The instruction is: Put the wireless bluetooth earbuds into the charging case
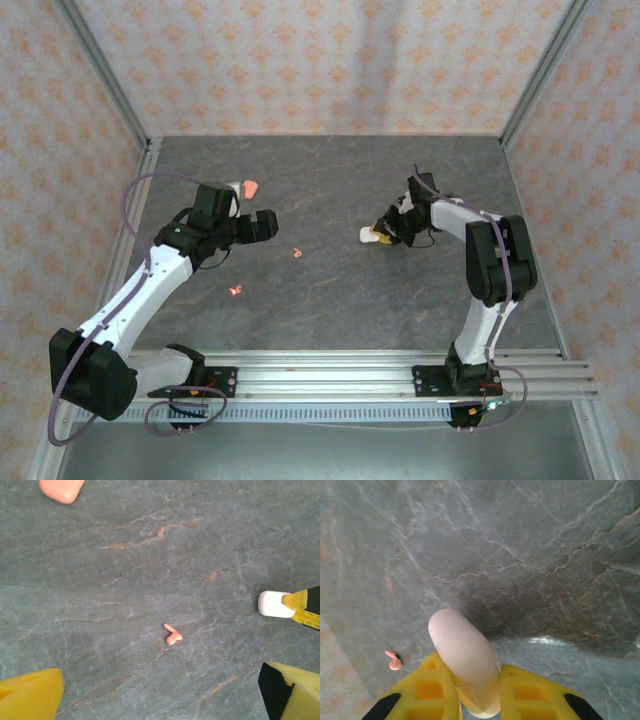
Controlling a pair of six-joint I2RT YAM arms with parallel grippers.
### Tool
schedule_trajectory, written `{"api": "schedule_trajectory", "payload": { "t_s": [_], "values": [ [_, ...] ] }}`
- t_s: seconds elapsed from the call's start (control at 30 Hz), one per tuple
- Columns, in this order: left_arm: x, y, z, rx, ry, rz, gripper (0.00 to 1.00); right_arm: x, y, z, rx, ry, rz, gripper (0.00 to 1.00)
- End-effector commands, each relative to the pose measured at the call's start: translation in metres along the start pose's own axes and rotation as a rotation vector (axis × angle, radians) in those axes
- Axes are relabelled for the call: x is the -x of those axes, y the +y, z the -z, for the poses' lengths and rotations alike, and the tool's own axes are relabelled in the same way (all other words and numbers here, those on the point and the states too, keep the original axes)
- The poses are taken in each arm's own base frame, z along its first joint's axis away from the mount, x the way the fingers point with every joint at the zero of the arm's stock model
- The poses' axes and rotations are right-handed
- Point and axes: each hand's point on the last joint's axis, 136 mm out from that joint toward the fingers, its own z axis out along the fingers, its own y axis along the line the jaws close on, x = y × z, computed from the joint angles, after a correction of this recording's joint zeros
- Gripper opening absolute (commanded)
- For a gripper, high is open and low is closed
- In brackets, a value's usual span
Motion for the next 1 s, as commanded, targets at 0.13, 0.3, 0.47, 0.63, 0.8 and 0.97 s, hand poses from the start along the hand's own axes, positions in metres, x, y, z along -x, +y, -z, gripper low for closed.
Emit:
{"api": "schedule_trajectory", "payload": {
  "t_s": [0.13,0.3,0.47,0.63,0.8,0.97],
  "values": [
    [-0.013,0.026,-0.017,0.126,0.125,0.021,1.0,-0.008,-0.008,0.001,-0.045,0.082,0.032,0.42],
    [0.004,0.039,-0.032,0.204,0.146,0.036,1.0,-0.003,0.0,0.037,-0.11,0.009,0.08,0.52],
    [0.039,0.051,-0.05,0.313,0.184,-0.036,1.0,-0.003,0.008,0.081,-0.189,-0.095,0.139,0.53],
    [0.078,0.073,-0.077,0.392,0.245,-0.071,1.0,-0.012,0.018,0.11,-0.165,-0.191,0.149,0.53],
    [0.103,0.095,-0.112,0.415,0.295,-0.086,0.96,-0.027,0.018,0.126,-0.124,-0.26,0.13,0.53],
    [0.118,0.106,-0.14,0.424,0.334,-0.097,0.86,-0.035,0.012,0.135,-0.127,-0.309,0.123,0.53]
  ]
}}
